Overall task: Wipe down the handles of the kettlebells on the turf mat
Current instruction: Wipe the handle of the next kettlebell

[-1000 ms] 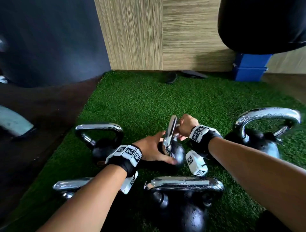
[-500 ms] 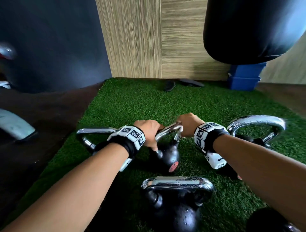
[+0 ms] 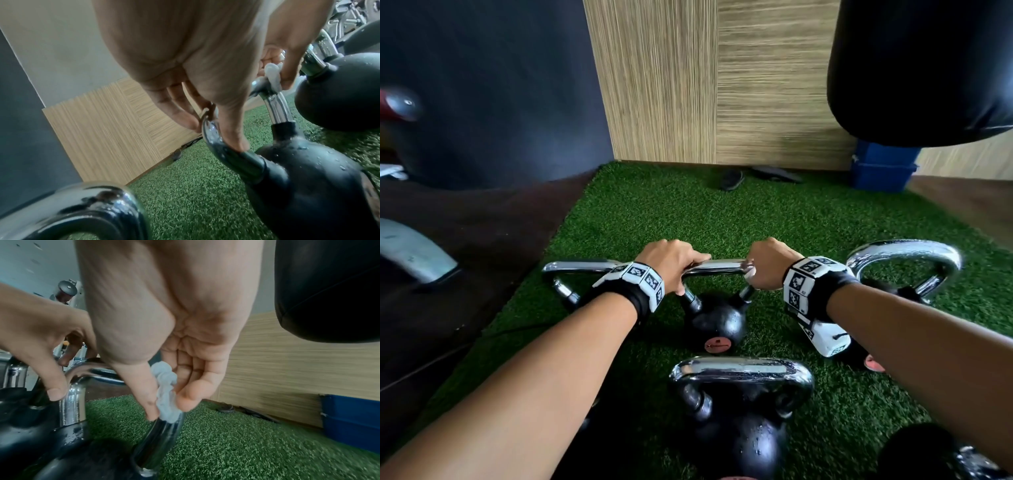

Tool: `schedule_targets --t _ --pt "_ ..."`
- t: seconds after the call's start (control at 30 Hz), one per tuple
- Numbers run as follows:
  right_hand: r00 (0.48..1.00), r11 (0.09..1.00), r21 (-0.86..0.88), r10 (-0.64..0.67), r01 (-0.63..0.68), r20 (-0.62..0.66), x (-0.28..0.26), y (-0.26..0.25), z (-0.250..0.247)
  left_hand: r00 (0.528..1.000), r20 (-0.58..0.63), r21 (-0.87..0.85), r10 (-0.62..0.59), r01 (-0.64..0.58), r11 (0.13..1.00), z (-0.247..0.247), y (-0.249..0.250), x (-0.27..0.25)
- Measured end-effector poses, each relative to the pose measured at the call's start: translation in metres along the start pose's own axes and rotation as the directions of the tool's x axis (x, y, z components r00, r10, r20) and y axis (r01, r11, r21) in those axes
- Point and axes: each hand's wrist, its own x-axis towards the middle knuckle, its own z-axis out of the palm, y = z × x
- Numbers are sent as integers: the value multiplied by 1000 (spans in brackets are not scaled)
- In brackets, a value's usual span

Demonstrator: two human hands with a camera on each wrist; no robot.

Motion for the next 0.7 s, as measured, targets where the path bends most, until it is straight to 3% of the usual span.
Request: schedule_targets --t 0.1,0.2,0.3,0.37,0.5,0.63,0.7 --pt "999 998 58 -23 21 34 -10 7 -8 999 -24 -33 -32 31 999 7 2 -10" --pt "998 984 173 -47 51 -29 -27 12 -26 995 -5 -174 -98 95 980 11 -3 -33" --pt "994 963 247 -97 107 -55 -54 10 -45 947 19 -468 -320 291 834 14 -9 -62" --pt "985 939 297 -161 173 -64 -77 6 -52 902 101 -551 -420 403 731 23 -14 -80" --pt "931 909 237 -363 343 43 -114 -3 -56 871 350 -602 -346 492 630 46 -9 -120" --pt "888 868 221 -460 444 20 -125 -9 -58 866 398 -617 -304 498 609 53 8 -157" --pt "884 864 225 -468 450 27 -130 -13 -55 853 472 -622 -221 500 602 52 19 -168"
